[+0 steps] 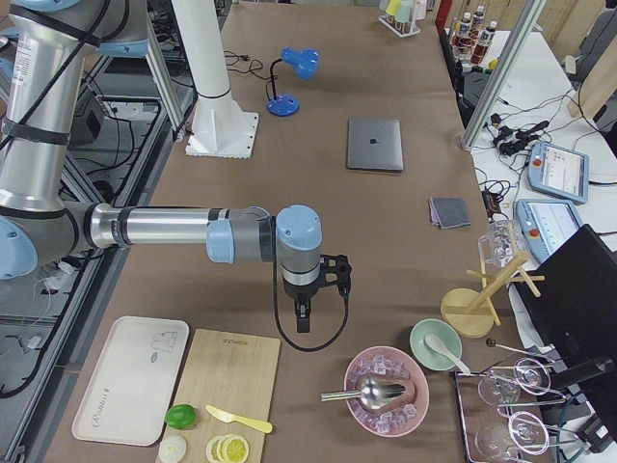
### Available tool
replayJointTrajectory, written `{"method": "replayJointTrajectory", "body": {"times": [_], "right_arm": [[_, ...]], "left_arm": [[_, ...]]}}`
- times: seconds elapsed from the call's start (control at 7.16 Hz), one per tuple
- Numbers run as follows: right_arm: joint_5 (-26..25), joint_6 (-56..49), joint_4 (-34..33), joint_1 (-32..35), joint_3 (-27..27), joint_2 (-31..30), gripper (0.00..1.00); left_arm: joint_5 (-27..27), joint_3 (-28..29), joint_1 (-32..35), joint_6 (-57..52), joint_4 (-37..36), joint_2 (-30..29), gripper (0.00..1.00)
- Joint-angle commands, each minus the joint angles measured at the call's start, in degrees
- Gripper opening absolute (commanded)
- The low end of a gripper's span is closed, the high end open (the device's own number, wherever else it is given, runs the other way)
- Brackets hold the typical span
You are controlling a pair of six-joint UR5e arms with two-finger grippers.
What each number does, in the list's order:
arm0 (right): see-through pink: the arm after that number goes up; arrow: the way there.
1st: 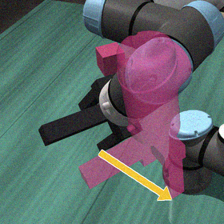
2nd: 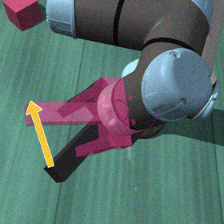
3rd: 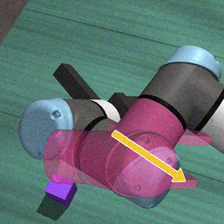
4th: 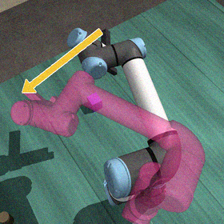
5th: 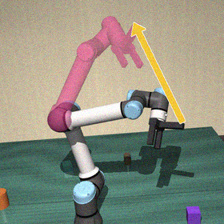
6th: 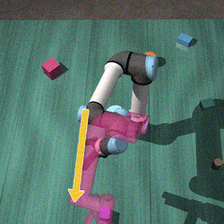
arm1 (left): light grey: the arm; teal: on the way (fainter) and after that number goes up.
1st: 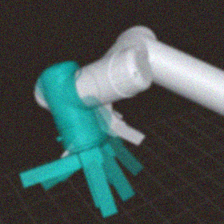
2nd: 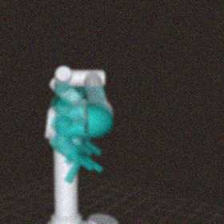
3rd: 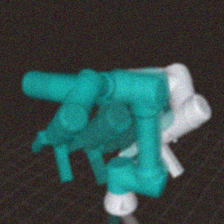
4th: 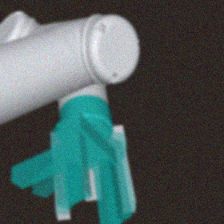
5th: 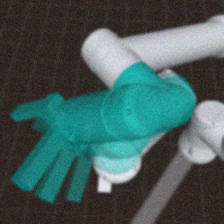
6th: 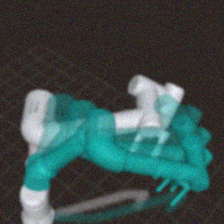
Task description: Close laptop
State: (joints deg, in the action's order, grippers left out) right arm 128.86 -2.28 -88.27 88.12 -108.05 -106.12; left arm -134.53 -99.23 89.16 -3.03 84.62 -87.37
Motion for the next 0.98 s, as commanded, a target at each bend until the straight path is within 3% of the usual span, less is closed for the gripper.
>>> {"method": "replayJointTrajectory", "body": {"times": [0.0, 0.84], "right_arm": [[0.43, 0.00, 0.03, -0.06, 0.03, -0.31, 1.00], [0.34, -0.09, 0.29, -1.46, 0.03, -0.49, 1.00]], "left_arm": [[-0.03, 0.17, -0.04, -0.05, -0.07, 0.18, 0.98], [-0.12, -0.08, -0.04, 0.04, 0.37, 3.78, 0.98]]}}
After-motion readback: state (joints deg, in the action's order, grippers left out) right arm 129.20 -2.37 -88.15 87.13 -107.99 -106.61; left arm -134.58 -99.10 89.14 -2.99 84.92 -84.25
